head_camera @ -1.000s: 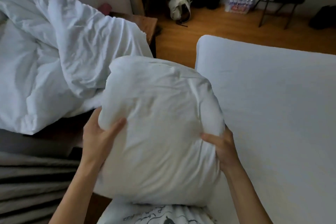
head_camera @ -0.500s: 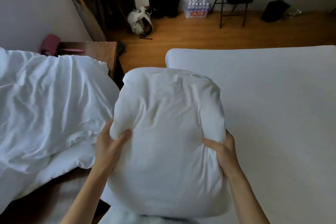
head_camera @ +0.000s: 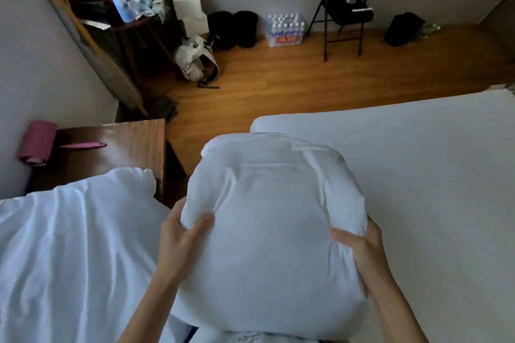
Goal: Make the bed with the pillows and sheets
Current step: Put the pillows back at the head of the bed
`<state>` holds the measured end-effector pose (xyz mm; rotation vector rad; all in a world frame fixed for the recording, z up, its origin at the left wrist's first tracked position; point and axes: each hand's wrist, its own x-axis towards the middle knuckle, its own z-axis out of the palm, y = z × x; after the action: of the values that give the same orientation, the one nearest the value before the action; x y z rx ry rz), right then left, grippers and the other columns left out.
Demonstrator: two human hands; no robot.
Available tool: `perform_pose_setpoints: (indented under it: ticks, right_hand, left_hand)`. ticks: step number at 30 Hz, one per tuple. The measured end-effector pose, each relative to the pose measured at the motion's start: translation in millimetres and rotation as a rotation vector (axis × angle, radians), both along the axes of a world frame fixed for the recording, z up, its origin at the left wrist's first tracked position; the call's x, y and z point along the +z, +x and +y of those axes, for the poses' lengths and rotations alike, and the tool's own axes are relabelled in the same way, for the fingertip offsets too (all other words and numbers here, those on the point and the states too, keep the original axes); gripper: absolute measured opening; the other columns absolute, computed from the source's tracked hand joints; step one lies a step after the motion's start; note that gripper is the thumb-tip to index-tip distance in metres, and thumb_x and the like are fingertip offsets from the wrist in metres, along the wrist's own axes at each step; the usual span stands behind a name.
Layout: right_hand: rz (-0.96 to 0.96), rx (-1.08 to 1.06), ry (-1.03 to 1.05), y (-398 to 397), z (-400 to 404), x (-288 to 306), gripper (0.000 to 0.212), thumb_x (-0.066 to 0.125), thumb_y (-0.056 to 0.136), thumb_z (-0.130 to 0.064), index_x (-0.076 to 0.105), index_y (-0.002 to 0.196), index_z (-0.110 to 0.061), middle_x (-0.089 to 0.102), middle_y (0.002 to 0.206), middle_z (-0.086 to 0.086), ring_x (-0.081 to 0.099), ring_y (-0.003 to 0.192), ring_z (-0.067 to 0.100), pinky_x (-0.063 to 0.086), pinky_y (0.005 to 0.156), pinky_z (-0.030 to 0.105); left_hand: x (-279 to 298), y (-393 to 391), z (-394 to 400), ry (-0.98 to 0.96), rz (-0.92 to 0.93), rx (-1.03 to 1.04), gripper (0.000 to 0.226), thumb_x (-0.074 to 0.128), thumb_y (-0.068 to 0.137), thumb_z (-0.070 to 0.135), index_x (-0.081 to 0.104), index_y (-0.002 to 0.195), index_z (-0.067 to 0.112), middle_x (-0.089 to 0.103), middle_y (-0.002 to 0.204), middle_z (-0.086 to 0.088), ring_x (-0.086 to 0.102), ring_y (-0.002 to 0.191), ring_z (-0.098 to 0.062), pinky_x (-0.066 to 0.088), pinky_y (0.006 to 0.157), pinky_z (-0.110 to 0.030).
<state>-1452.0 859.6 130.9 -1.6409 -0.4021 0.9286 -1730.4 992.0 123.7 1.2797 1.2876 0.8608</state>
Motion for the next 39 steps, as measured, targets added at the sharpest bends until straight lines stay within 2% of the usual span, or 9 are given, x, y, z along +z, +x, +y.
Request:
perform_pose_setpoints:
  ticks: [7, 13, 17, 19, 23, 29, 32, 34, 39]
  right_hand:
    - [-0.014, 0.168, 0.034, 56, 219, -11, 0.040, 0.074, 0.056, -0.006, 0.069, 0.094, -0.016, 0.075, 0.090, -0.001, 0.070, 0.088, 0.024, 0.054, 0.076, 0.037]
    - [0.011, 0.306, 0.027, 93, 361, -5, 0.042, 0.073, 0.068, 0.010, 0.068, 0.101, -0.016, 0.074, 0.097, 0.004, 0.069, 0.093, 0.026, 0.054, 0.084, 0.044]
    - [0.031, 0.319, 0.022, 111, 444, -5, 0.046, 0.072, 0.058, -0.005, 0.067, 0.103, -0.016, 0.074, 0.097, 0.004, 0.069, 0.092, 0.027, 0.055, 0.080, 0.041]
    - [0.056, 0.302, 0.012, 118, 488, -9, 0.048, 0.071, 0.056, -0.009, 0.067, 0.103, -0.015, 0.074, 0.096, 0.003, 0.070, 0.091, 0.026, 0.056, 0.078, 0.038]
    - [0.045, 0.210, 0.005, 137, 577, -23, 0.060, 0.075, 0.055, -0.012, 0.065, 0.114, -0.011, 0.072, 0.106, 0.003, 0.069, 0.097, 0.024, 0.054, 0.088, 0.045]
    - [0.026, -0.045, 0.021, 167, 684, -16, 0.047, 0.076, 0.059, -0.006, 0.067, 0.103, -0.020, 0.074, 0.094, -0.006, 0.069, 0.091, 0.020, 0.055, 0.078, 0.036]
    - [0.070, -0.197, 0.016, 185, 715, -13, 0.073, 0.080, 0.052, -0.018, 0.060, 0.122, -0.014, 0.069, 0.113, 0.004, 0.066, 0.102, 0.027, 0.054, 0.089, 0.046]
    - [0.119, -0.282, -0.014, 198, 735, -13, 0.091, 0.083, 0.045, -0.027, 0.054, 0.131, -0.014, 0.063, 0.123, 0.008, 0.061, 0.109, 0.031, 0.051, 0.093, 0.052]
    - [0.141, -0.409, -0.059, 249, 802, -24, 0.064, 0.073, 0.049, -0.020, 0.058, 0.112, -0.019, 0.063, 0.104, 0.000, 0.060, 0.093, 0.021, 0.053, 0.073, 0.034]
  left_hand:
    - [-7, 43, 171, 0.014, 0.032, 0.144, 0.041, 0.070, 0.071, 0.034, 0.066, 0.110, 0.023, 0.072, 0.098, 0.009, 0.068, 0.089, -0.008, 0.049, 0.072, -0.023]
    - [6, 67, 277, 0.005, 0.029, 0.281, 0.041, 0.070, 0.071, 0.028, 0.066, 0.111, 0.018, 0.073, 0.098, 0.002, 0.069, 0.087, -0.011, 0.051, 0.066, -0.018]
    - [5, 85, 353, 0.016, 0.041, 0.327, 0.038, 0.071, 0.071, 0.029, 0.067, 0.108, 0.020, 0.073, 0.096, 0.001, 0.069, 0.086, -0.013, 0.050, 0.068, -0.027]
    - [0, 96, 401, 0.020, 0.024, 0.296, 0.037, 0.070, 0.071, 0.026, 0.067, 0.107, 0.020, 0.073, 0.095, 0.004, 0.069, 0.085, -0.012, 0.052, 0.066, -0.024]
    - [-12, 121, 518, 0.022, 0.002, 0.204, 0.038, 0.077, 0.079, 0.011, 0.064, 0.114, 0.019, 0.072, 0.097, 0.003, 0.068, 0.086, -0.009, 0.050, 0.062, -0.016]
    - [0, 181, 704, 0.023, -0.030, -0.064, 0.033, 0.075, 0.082, 0.009, 0.066, 0.109, 0.026, 0.072, 0.098, 0.003, 0.070, 0.085, -0.013, 0.053, 0.067, -0.027]
    - [9, 220, 775, -0.015, -0.013, -0.201, 0.035, 0.076, 0.082, 0.011, 0.065, 0.112, 0.025, 0.072, 0.101, 0.000, 0.071, 0.088, -0.020, 0.057, 0.072, -0.039]
    - [11, 247, 812, -0.019, 0.000, -0.265, 0.034, 0.072, 0.085, 0.008, 0.064, 0.115, 0.021, 0.072, 0.102, 0.000, 0.071, 0.088, -0.020, 0.057, 0.072, -0.039]
    - [-5, 323, 897, -0.061, 0.027, -0.363, 0.033, 0.074, 0.082, 0.011, 0.066, 0.113, 0.020, 0.073, 0.099, -0.001, 0.071, 0.088, -0.022, 0.056, 0.070, -0.037]
